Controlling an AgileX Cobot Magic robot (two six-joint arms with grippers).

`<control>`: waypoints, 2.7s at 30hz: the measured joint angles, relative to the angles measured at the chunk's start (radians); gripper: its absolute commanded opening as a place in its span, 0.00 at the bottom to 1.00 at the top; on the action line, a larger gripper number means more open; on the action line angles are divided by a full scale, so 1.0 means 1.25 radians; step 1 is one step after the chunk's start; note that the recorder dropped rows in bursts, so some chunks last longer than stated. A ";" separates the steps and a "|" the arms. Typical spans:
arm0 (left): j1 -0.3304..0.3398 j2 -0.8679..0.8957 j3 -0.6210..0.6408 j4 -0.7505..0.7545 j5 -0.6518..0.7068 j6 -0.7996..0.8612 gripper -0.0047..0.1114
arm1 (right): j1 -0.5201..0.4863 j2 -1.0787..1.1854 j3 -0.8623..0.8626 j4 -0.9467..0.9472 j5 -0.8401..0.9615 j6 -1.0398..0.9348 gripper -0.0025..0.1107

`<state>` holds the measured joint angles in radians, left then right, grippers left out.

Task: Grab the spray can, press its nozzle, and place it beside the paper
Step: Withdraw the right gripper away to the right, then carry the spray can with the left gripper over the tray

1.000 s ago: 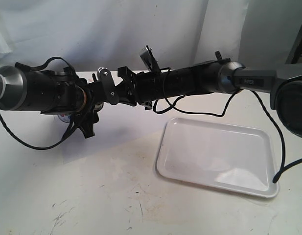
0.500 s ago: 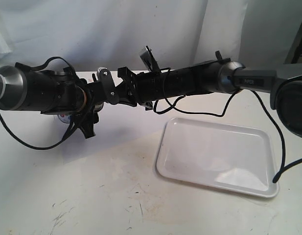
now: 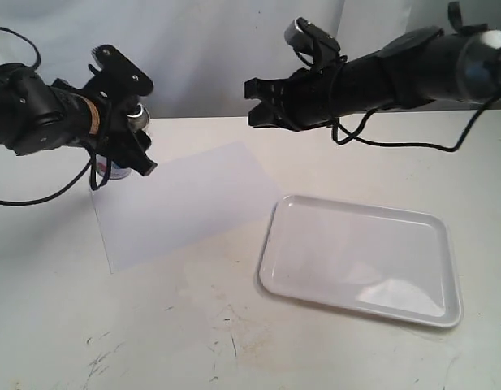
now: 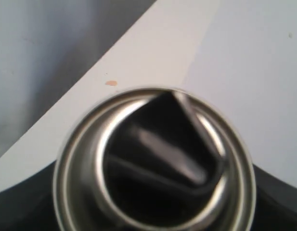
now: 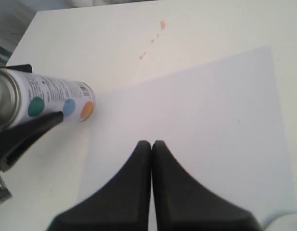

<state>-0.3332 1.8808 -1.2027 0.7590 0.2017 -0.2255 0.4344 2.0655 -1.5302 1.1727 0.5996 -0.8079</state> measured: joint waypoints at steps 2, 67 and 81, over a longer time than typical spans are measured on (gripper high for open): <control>0.007 -0.009 0.005 -0.017 -0.018 0.000 0.04 | 0.000 -0.048 0.057 0.000 -0.026 -0.014 0.02; -0.118 0.031 0.178 0.327 -0.791 -0.548 0.04 | 0.001 -0.873 0.916 -0.235 -0.653 -0.021 0.02; -0.243 0.123 -0.084 0.688 -0.611 -0.827 0.04 | 0.001 -0.873 0.916 -0.234 -0.621 -0.021 0.02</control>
<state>-0.6368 2.0348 -1.3081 1.6189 -0.5622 -1.2592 0.4361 0.9737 -0.3854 0.8805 -0.1771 -0.8336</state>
